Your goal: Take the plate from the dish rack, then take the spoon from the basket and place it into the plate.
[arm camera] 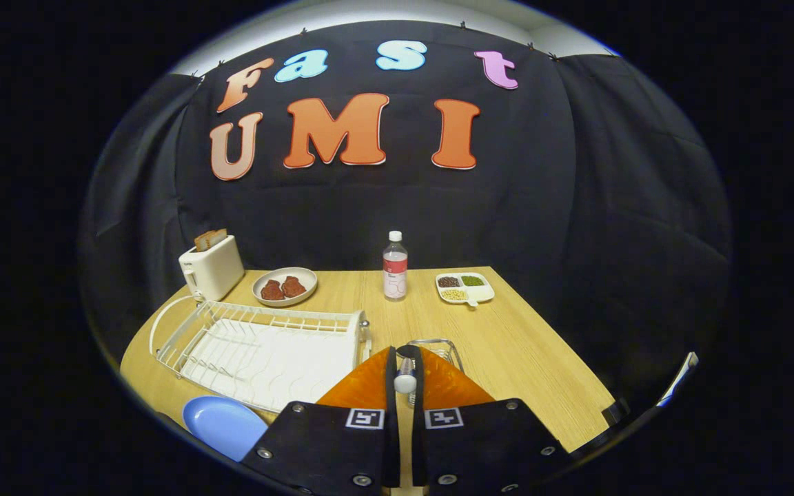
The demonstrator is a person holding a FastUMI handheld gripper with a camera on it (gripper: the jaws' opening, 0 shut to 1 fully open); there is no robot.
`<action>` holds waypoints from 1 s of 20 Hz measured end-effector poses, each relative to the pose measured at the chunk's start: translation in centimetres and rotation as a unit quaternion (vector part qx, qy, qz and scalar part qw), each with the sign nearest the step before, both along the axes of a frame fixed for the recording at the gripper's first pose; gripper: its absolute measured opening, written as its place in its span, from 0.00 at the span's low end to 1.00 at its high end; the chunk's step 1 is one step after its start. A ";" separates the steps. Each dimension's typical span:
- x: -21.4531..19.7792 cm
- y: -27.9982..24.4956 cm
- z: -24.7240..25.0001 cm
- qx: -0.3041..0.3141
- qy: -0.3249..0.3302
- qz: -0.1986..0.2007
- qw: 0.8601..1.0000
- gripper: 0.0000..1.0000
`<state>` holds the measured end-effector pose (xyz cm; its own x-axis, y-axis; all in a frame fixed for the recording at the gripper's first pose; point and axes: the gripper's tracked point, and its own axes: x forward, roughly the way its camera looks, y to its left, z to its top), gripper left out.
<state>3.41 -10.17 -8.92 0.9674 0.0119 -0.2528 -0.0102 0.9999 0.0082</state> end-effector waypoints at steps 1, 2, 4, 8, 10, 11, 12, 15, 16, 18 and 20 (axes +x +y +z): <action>-0.5 1.1 0.6 0.002 -0.003 0.006 1.000 0.07; -1.0 2.1 1.1 0.004 -0.005 0.011 1.000 0.07; -2.2 4.9 2.1 0.014 -0.010 0.035 0.999 0.07; -4.5 9.9 3.4 0.012 -0.020 0.072 0.997 0.07; -5.8 12.2 3.2 0.014 -0.017 0.085 0.996 0.07; -6.4 13.1 3.0 0.010 -0.016 0.089 0.996 0.07; -6.8 13.8 2.7 0.007 -0.014 0.093 0.996 0.07; -8.0 17.2 1.4 0.009 -0.002 0.116 0.993 0.07; -8.5 18.2 1.2 0.011 0.000 0.125 0.992 0.07; -9.6 19.9 0.5 0.014 0.005 0.146 0.989 0.07; -10.8 21.5 0.1 0.014 0.006 0.167 0.986 0.07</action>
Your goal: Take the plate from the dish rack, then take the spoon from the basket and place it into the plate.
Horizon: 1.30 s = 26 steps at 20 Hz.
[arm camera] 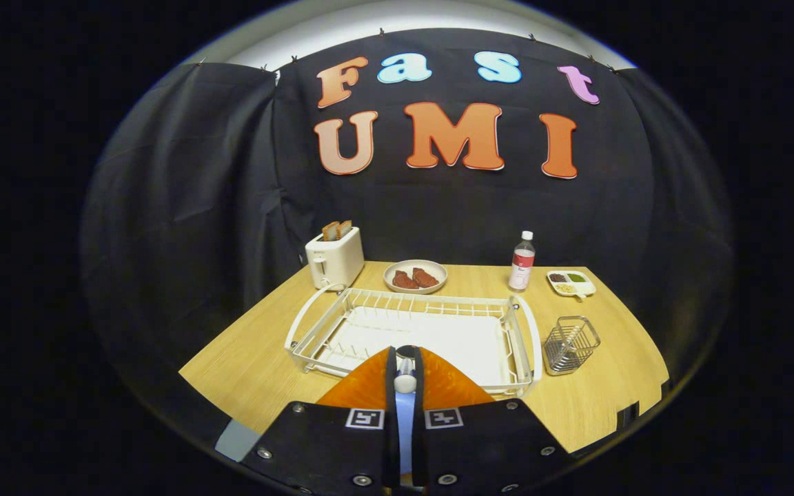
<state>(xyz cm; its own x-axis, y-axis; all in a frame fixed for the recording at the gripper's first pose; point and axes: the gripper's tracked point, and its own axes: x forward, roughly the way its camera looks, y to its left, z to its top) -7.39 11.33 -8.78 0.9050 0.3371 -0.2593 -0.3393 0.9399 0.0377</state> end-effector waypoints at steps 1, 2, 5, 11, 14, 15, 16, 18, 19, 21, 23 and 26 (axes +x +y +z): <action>-0.5 0.7 -0.3 0.000 0.001 0.011 1.000 0.07; -0.9 1.4 -0.6 0.001 0.001 0.023 1.000 0.07; -2.3 2.8 -1.8 -0.004 0.010 0.053 0.999 0.07; -4.4 3.5 -5.2 -0.029 0.042 0.086 0.995 0.07; -3.7 3.3 -7.2 -0.034 0.061 0.092 0.993 0.07; -3.7 3.3 -7.8 -0.036 0.068 0.094 0.993 0.07; -3.5 3.2 -8.0 -0.038 0.069 0.096 0.992 0.07; -3.4 3.2 -8.5 -0.043 0.073 0.103 0.991 0.07; -3.4 3.3 -8.8 -0.041 0.077 0.106 0.990 0.08; -3.4 3.3 -9.2 -0.043 0.084 0.110 0.989 0.08; -2.9 2.9 -9.2 -0.048 0.086 0.105 0.990 0.11; -2.3 2.8 -8.9 -0.041 0.088 0.102 0.990 0.15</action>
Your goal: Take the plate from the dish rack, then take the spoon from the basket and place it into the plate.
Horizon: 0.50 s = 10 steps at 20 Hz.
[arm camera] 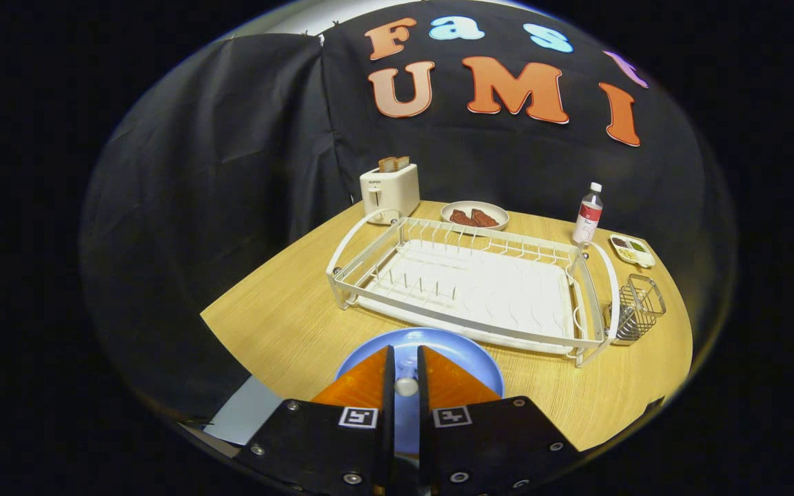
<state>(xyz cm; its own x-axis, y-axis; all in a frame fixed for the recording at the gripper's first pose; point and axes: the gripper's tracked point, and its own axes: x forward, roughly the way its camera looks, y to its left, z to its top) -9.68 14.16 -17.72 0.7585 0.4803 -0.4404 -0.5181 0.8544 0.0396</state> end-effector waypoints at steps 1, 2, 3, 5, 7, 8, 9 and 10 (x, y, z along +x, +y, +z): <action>0.4 -0.3 0.1 0.001 -0.001 -0.005 1.000 0.16; 0.6 -0.6 0.3 0.002 -0.001 -0.008 1.000 0.17; 1.0 -0.7 0.4 0.003 0.001 -0.011 1.000 0.24; 1.8 -1.4 0.6 -0.001 0.001 -0.021 1.000 0.33; 2.5 -2.1 1.3 0.001 -0.002 -0.032 0.999 0.51; 2.9 -2.7 1.9 0.005 -0.007 -0.042 0.999 0.55; 3.3 -3.0 2.5 0.011 -0.009 -0.048 0.999 0.65; 3.7 -3.4 3.0 0.015 -0.011 -0.055 0.998 0.68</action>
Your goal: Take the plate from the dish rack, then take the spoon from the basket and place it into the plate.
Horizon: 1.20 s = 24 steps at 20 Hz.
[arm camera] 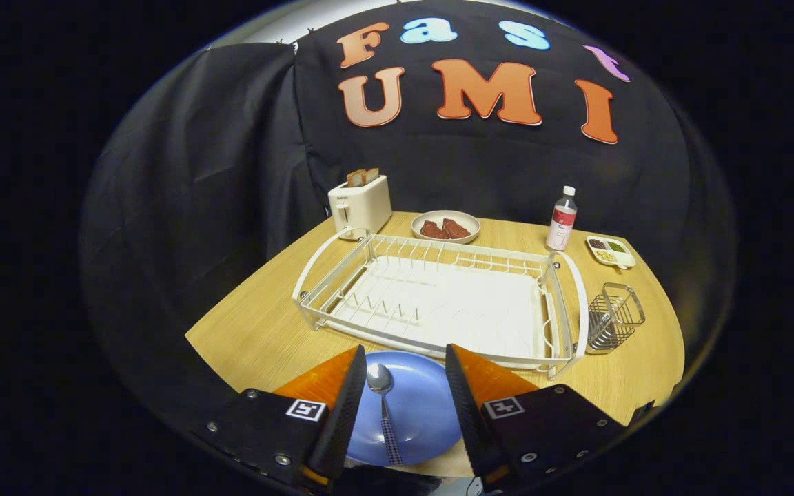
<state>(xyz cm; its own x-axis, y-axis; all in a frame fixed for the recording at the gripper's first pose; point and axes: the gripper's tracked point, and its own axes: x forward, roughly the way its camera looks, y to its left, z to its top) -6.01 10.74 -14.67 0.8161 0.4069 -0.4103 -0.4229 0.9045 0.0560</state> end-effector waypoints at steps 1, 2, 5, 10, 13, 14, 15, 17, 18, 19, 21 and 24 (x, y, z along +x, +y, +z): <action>0.7 -0.7 0.6 0.002 -0.004 -0.010 1.000 0.77; 1.3 -1.5 1.4 0.003 -0.011 -0.020 1.000 0.82; 3.1 -3.5 3.8 0.007 -0.036 -0.052 0.998 0.97; 5.2 -6.6 7.3 0.010 -0.065 -0.094 0.993 0.98; 6.1 -8.6 9.3 0.010 -0.083 -0.118 0.989 0.98; 6.3 -9.2 9.8 0.012 -0.088 -0.127 0.988 0.98; 6.5 -9.8 10.3 0.015 -0.092 -0.136 0.986 0.98; 7.0 -10.9 11.3 0.017 -0.103 -0.151 0.983 0.98; 7.1 -11.4 11.7 0.017 -0.107 -0.157 0.982 0.98; 7.2 -11.7 12.0 0.017 -0.110 -0.161 0.981 0.98; 7.4 -12.0 12.2 0.017 -0.113 -0.167 0.979 0.98; 7.6 -11.8 12.2 0.017 -0.113 -0.172 0.978 0.98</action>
<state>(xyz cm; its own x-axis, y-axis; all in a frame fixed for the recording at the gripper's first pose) 1.58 -1.09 -2.43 0.9755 0.1028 -0.1944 -0.0990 0.9947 0.0290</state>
